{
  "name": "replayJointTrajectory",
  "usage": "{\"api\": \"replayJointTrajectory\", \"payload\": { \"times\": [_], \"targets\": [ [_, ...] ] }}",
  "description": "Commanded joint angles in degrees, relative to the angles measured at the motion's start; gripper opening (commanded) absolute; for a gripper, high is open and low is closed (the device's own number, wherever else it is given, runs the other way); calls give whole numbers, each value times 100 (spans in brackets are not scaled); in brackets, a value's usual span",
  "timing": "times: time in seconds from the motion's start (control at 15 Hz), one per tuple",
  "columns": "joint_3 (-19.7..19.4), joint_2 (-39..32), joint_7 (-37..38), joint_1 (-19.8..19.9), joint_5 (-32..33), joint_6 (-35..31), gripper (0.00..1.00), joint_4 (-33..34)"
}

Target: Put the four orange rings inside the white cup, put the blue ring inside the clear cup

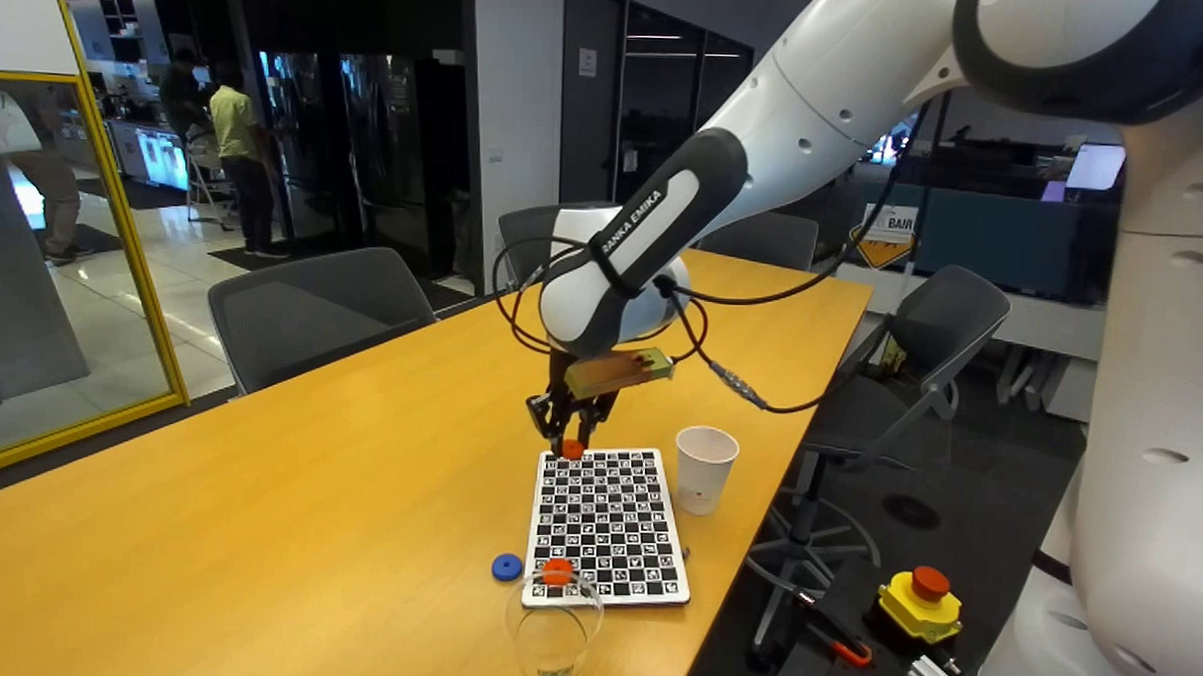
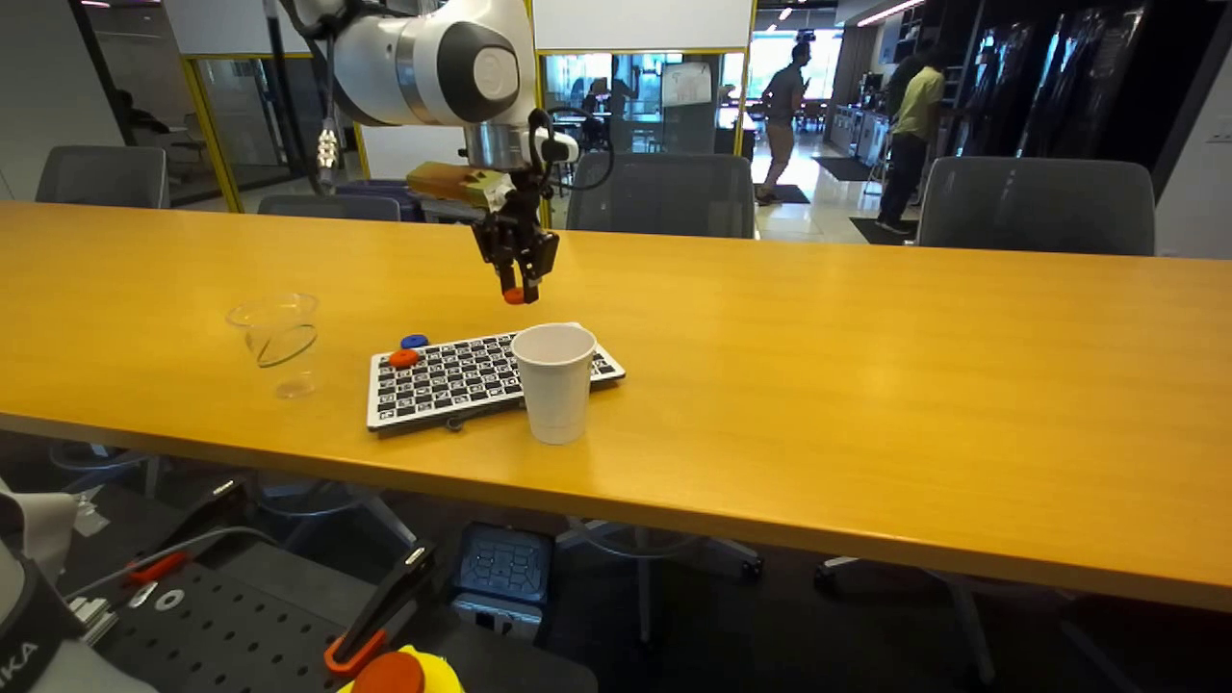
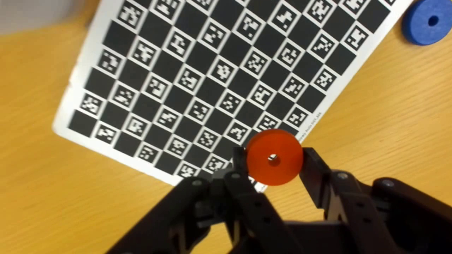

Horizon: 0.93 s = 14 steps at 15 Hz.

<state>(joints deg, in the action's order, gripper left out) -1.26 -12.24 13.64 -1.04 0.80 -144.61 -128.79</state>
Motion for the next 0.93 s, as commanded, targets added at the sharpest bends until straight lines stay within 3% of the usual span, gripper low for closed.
{"api": "replayJointTrajectory", "payload": {
  "times": [0.0,0.53,0.87],
  "targets": [
    [-162,1051,-37,155,-49,-218,18,-999],
    [-227,2332,581,547,487,-51,18,-1954],
    [-169,2722,1098,936,863,12,18,-2312]
  ]
}}
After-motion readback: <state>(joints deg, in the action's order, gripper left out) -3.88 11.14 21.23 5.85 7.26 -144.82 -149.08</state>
